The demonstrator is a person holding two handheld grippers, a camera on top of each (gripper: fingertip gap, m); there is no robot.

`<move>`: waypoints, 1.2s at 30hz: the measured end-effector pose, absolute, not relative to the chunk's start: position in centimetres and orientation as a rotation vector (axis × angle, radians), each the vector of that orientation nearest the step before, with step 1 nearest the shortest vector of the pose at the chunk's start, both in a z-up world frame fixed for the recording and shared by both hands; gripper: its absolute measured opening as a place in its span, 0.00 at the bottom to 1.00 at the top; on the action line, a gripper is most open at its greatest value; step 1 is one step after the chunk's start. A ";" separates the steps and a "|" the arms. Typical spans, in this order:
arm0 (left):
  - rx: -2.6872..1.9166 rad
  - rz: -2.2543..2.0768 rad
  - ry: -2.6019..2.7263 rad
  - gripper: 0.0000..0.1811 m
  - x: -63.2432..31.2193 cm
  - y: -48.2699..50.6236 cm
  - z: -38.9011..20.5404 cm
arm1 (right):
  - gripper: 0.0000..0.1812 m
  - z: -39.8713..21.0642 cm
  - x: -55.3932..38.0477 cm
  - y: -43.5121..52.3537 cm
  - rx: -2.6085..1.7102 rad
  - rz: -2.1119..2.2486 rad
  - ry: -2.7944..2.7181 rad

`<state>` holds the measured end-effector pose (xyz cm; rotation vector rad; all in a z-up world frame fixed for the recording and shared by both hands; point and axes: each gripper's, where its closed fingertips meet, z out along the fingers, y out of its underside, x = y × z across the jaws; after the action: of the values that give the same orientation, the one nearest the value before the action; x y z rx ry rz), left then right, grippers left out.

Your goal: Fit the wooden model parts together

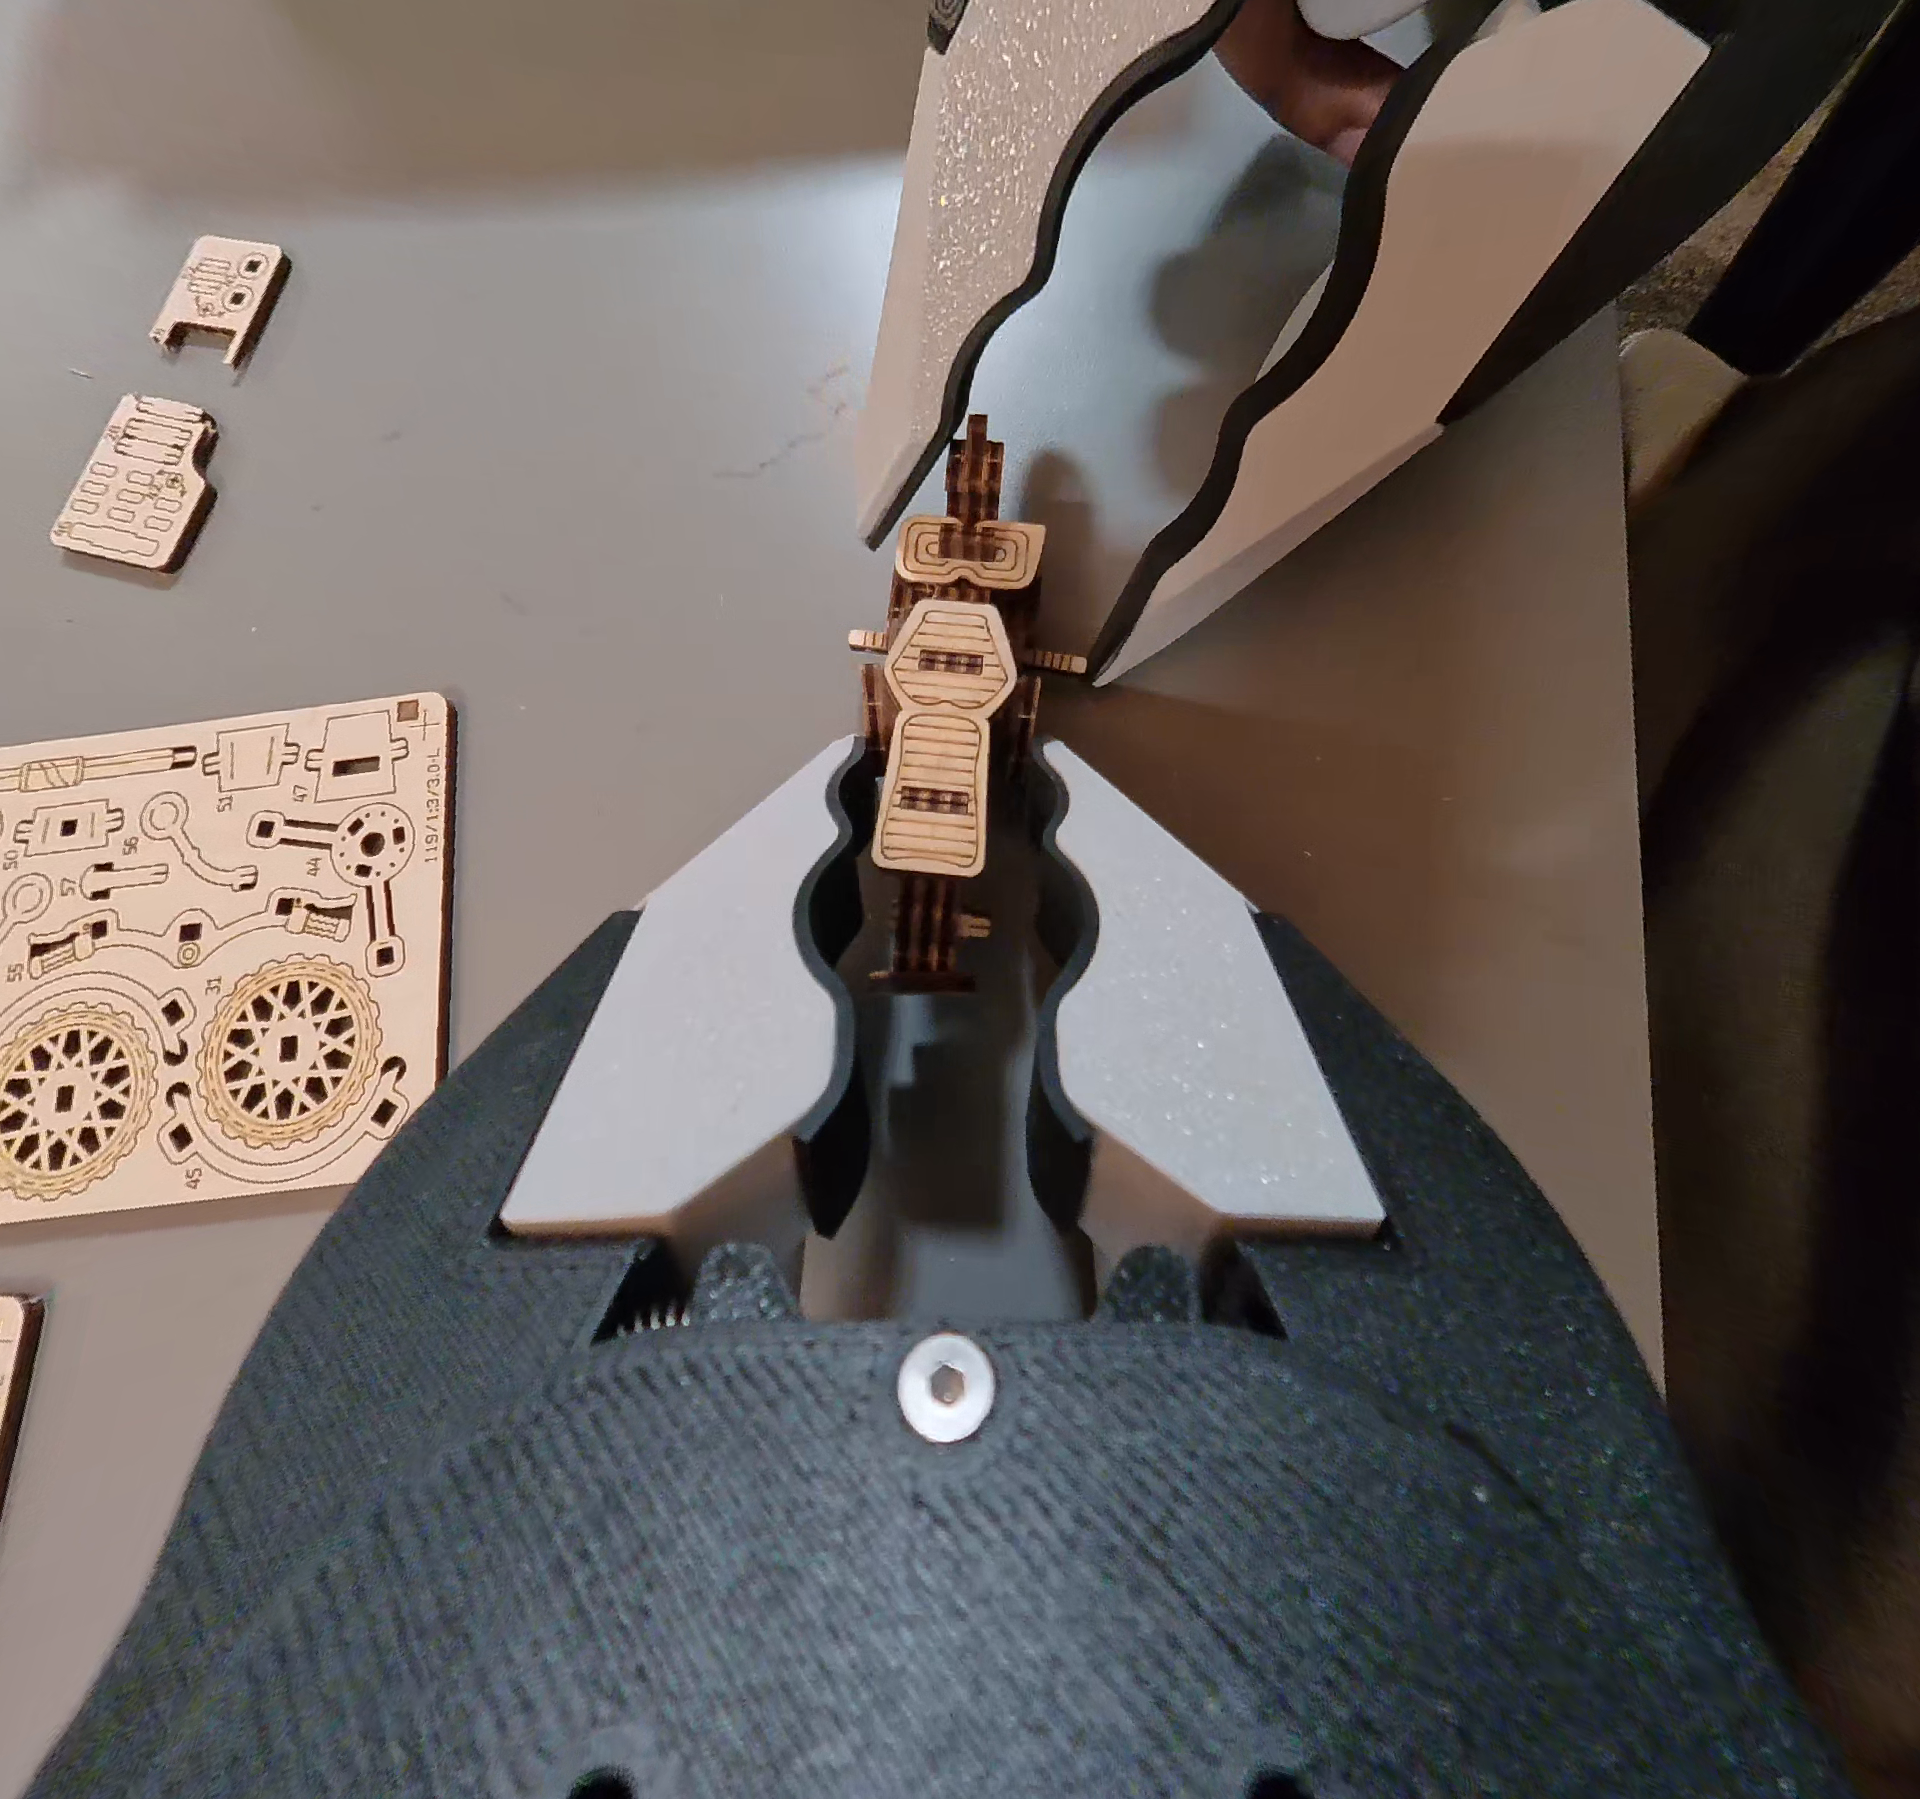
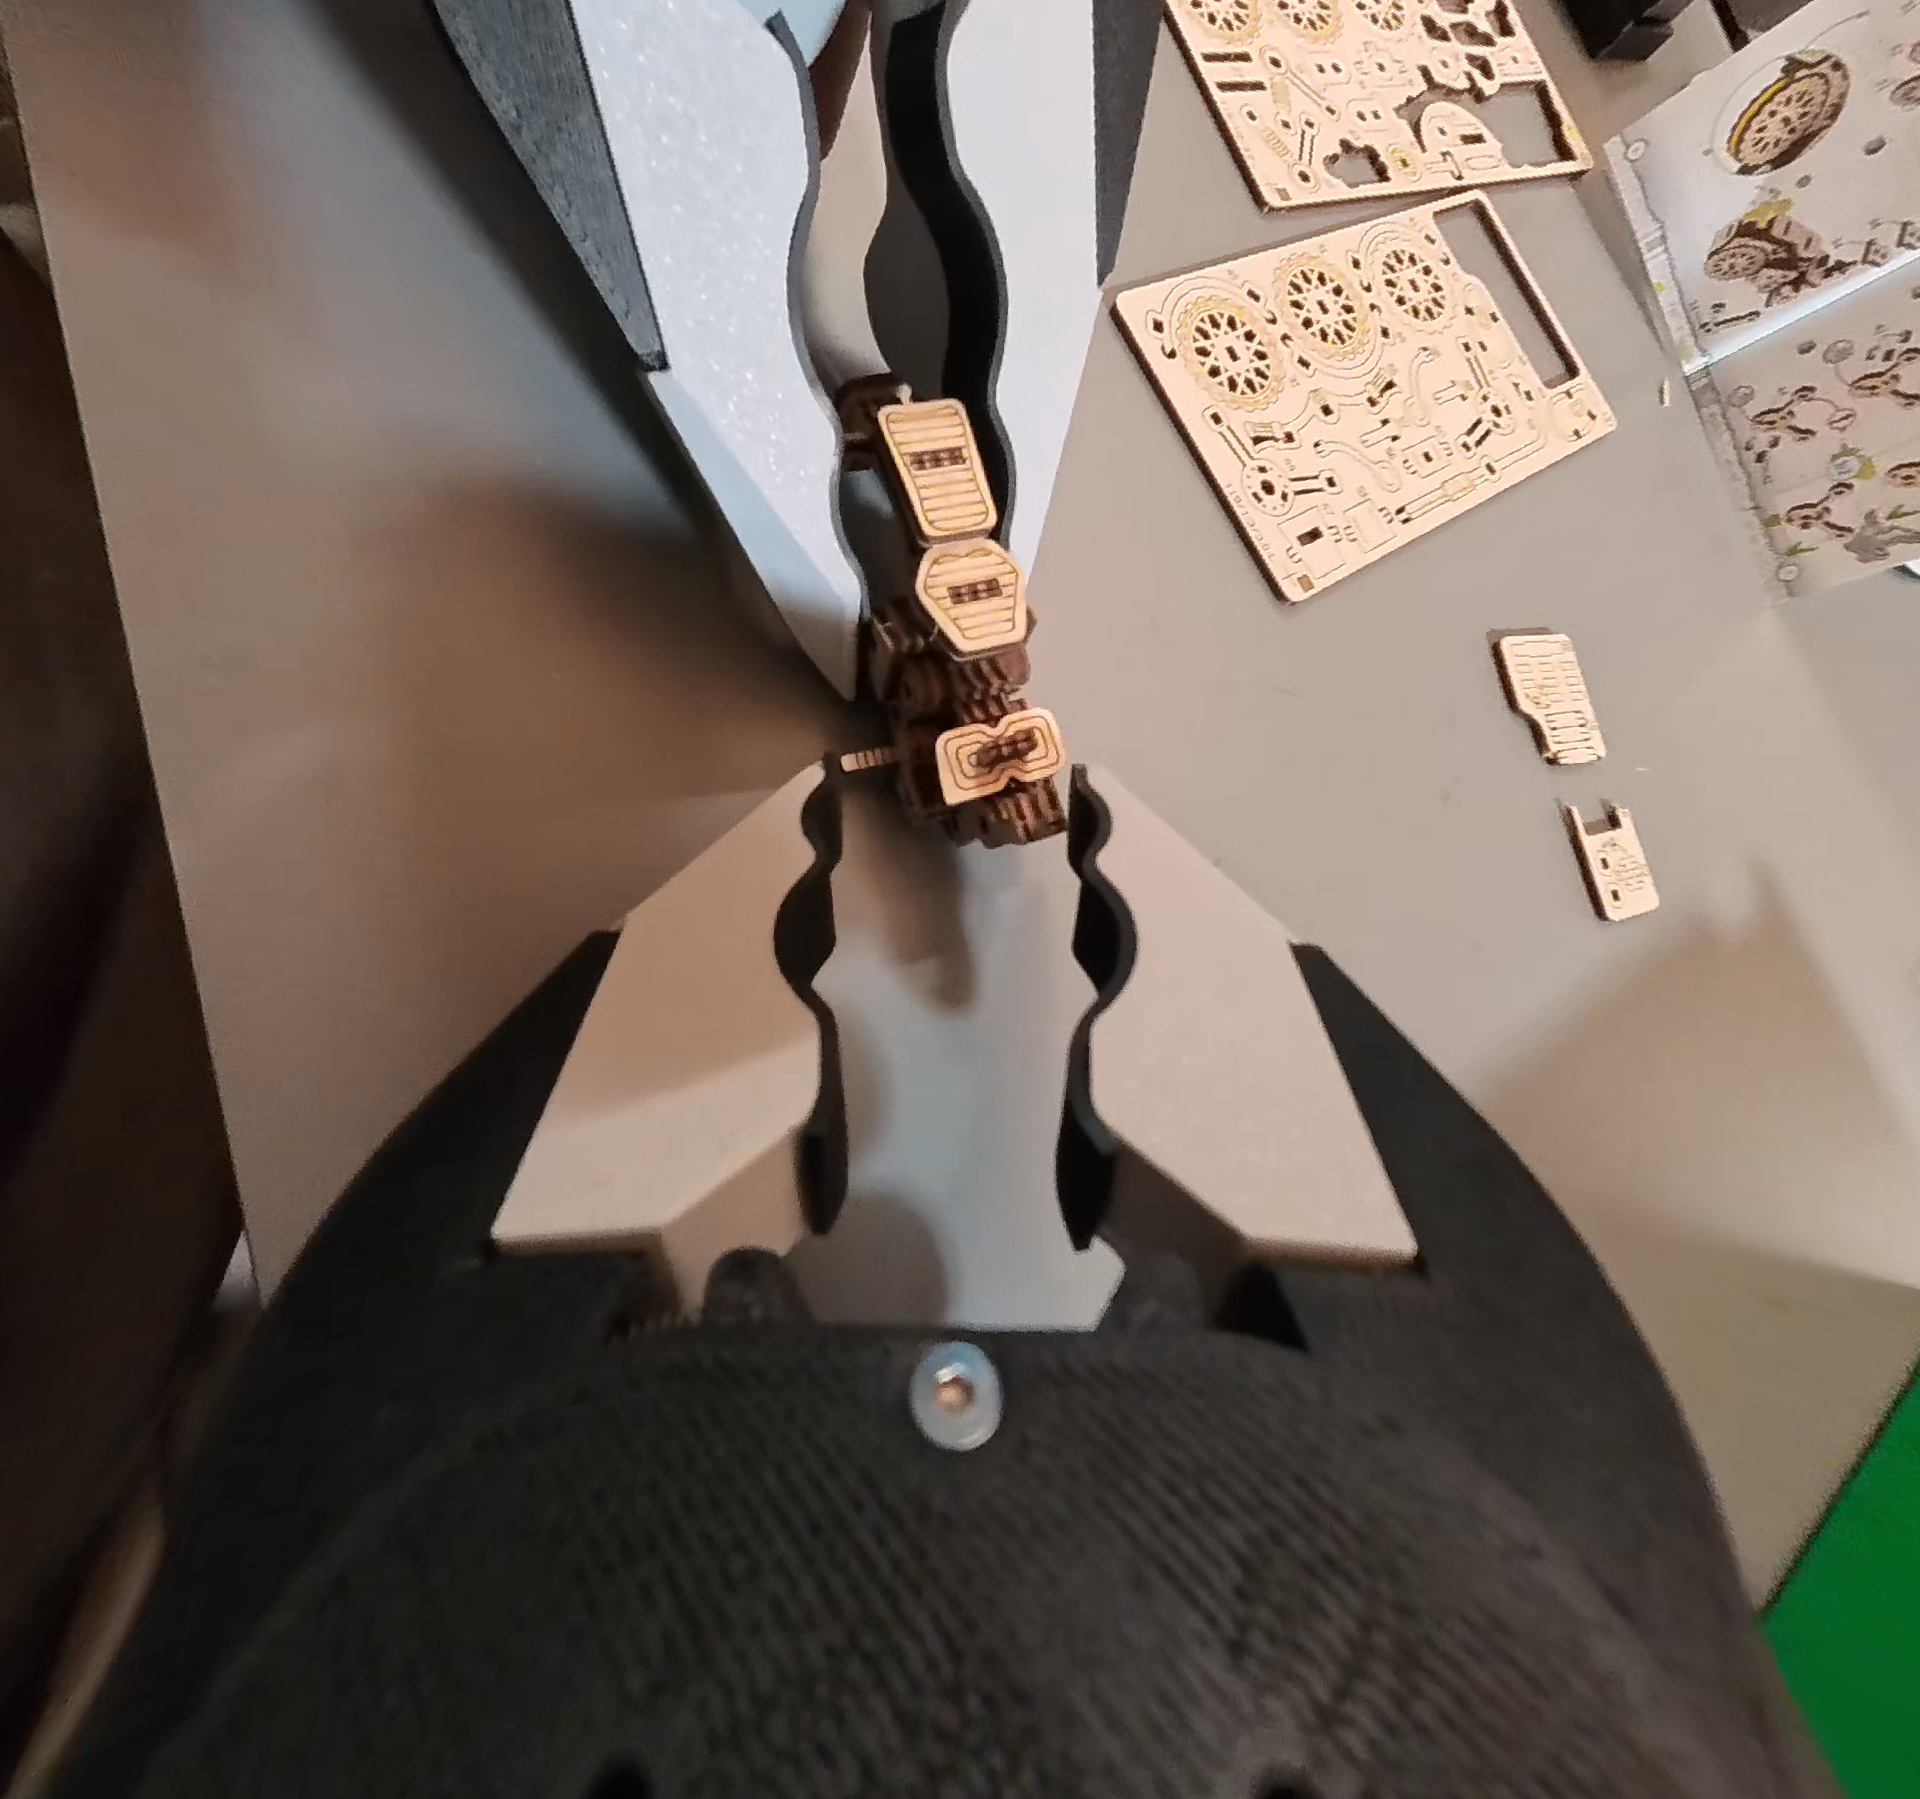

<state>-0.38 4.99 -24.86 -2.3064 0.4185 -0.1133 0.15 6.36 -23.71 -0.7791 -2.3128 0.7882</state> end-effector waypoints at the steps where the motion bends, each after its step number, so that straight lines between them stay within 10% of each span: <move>1: -2.306 -0.113 0.419 0.16 -0.4 5.0 -24.9 | 0.23 -23.7 0.2 6.4 -0.783 0.791 -2.313; 36: -2.304 -0.107 0.427 0.16 -0.3 5.0 -24.9 | 0.22 -23.8 0.3 6.4 -0.848 0.863 -2.325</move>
<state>-0.31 4.95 -24.86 -2.3037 0.4274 -0.1072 0.34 6.35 -23.82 -0.8477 -2.3249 0.8626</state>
